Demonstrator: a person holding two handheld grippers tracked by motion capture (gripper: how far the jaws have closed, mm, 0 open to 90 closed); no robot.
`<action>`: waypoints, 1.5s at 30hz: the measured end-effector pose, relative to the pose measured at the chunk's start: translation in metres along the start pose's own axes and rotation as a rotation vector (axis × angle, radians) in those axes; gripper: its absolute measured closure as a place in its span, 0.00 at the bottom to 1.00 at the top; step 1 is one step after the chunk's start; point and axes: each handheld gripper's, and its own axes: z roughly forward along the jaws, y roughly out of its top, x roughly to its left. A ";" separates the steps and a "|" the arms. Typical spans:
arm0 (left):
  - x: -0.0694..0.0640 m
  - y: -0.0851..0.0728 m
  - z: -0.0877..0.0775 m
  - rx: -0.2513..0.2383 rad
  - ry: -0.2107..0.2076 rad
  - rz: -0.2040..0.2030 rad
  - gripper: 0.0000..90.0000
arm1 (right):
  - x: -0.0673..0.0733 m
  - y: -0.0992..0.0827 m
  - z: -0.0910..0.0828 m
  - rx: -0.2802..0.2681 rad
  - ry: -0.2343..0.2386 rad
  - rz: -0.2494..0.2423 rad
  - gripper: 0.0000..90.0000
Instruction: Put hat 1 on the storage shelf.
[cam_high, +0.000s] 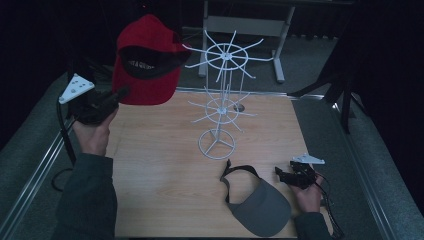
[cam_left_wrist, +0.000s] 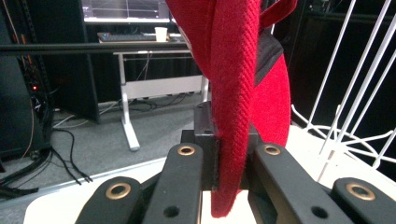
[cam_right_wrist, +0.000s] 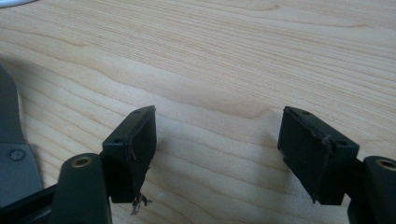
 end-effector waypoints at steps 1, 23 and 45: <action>0.000 0.000 0.000 -0.004 -0.002 -0.004 0.96 | 0.000 0.000 0.000 0.000 0.000 0.000 0.31; -0.006 0.009 -0.011 -0.064 -0.044 0.004 0.96 | 0.000 0.000 0.000 0.000 0.000 0.000 0.31; -0.010 -0.066 -0.001 0.068 -0.028 0.062 0.96 | 0.000 0.000 0.000 0.001 0.000 0.000 0.31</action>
